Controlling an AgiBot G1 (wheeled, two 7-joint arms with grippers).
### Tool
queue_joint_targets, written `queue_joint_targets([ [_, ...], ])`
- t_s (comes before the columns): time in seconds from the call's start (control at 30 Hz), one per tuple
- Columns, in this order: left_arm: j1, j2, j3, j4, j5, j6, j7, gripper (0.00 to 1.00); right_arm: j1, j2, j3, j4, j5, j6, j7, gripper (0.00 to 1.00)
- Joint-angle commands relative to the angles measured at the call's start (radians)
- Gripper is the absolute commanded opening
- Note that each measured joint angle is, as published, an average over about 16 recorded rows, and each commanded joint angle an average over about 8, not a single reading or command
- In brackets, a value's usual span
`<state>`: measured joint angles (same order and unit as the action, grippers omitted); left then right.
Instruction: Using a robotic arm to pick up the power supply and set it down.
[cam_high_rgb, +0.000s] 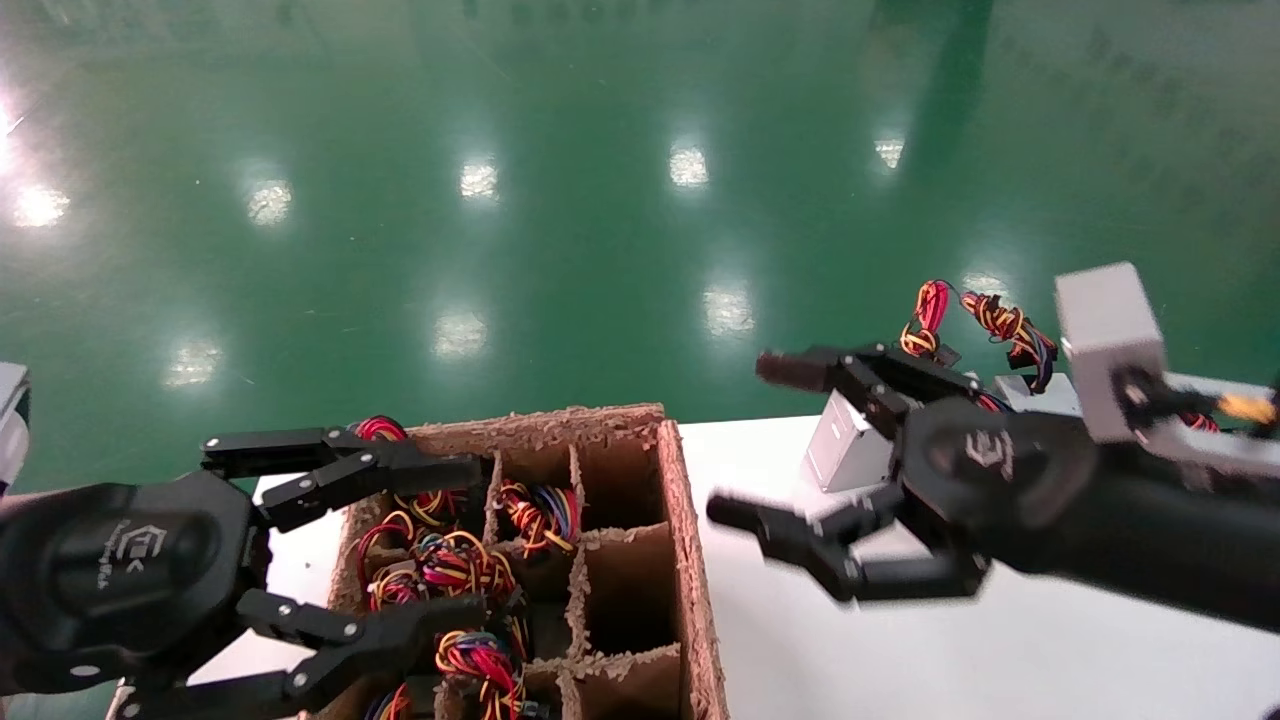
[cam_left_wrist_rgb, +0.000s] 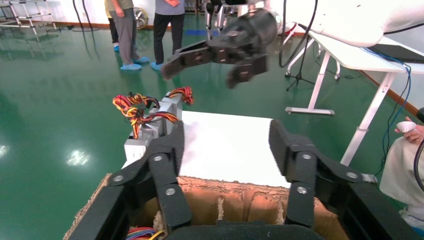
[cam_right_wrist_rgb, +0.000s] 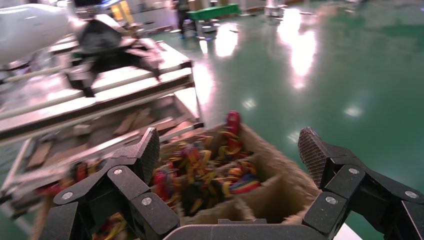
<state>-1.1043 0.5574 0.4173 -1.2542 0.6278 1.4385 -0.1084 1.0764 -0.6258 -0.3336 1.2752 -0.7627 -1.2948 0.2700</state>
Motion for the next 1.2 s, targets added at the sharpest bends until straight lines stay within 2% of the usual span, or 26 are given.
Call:
queue_joint_targets([
  [0.03,0.0,0.0,0.0,0.0,0.0,0.0,0.0,1.0,0.0,0.003,0.013,0.002,0.008,-0.047,-0.019,1.0],
  [0.3,0.0,0.0,0.0,0.0,0.0,0.0,0.0,1.0,-0.002,0.015,0.055,0.009,0.032,-0.206,-0.082,1.0],
  [0.47,0.0,0.0,0.0,0.0,0.0,0.0,0.0,1.0,-0.002,0.018,0.067,0.012,0.04,-0.248,-0.095,1.0],
  [1.2,0.0,0.0,0.0,0.0,0.0,0.0,0.0,1.0,-0.002,0.016,0.056,0.01,0.034,-0.208,-0.083,1.0],
])
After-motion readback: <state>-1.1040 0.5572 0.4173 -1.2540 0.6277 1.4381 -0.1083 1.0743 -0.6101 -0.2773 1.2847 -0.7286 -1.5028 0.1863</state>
